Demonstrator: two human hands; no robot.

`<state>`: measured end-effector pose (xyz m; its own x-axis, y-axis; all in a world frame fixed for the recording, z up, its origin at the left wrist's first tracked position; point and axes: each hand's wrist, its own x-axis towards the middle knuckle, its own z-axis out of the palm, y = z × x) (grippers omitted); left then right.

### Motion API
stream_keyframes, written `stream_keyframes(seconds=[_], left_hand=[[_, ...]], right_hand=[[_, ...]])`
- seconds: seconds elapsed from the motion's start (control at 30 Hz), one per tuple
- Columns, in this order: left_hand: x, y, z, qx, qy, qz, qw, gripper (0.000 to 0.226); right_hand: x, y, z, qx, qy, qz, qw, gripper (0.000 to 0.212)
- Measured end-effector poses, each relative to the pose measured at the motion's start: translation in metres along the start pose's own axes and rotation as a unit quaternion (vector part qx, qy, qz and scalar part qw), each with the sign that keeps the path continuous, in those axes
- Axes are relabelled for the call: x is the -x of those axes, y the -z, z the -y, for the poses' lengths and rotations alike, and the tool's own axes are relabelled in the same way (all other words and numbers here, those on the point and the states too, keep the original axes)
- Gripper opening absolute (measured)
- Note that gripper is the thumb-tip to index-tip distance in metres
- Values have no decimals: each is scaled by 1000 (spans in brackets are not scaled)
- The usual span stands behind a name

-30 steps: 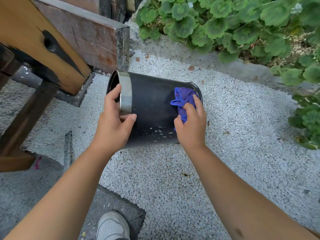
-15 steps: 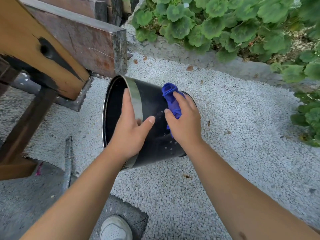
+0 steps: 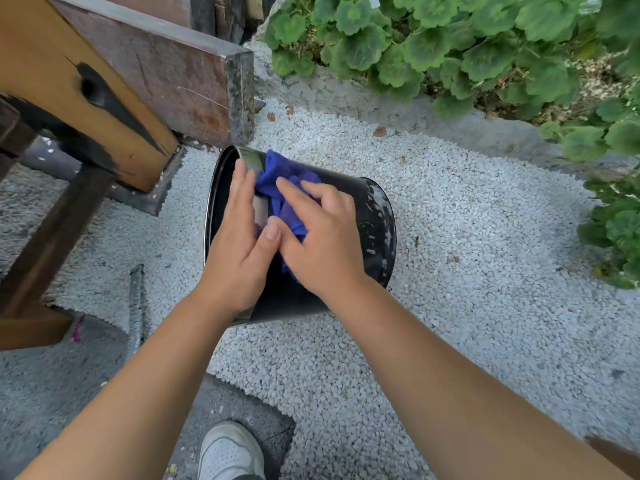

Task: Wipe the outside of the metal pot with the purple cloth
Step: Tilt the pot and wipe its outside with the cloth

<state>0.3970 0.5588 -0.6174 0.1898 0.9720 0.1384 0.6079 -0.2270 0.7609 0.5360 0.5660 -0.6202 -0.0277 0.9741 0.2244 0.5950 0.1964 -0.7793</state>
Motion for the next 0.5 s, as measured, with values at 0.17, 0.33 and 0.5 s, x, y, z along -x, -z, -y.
stream_keyframes(seconds=[0.17, 0.33, 0.5], left_hand=[[1, 0, 2, -30, -9, 0, 999, 96], [-1, -1, 3, -34, -16, -4, 999, 94], [-1, -2, 4, -32, -1, -11, 999, 87]], right_hand=[[7, -10, -27, 17, -16, -15, 1000, 40], [6, -4, -59, 16, -96, -21, 995, 37], [8, 8, -91, 50, -151, -22, 987, 36]])
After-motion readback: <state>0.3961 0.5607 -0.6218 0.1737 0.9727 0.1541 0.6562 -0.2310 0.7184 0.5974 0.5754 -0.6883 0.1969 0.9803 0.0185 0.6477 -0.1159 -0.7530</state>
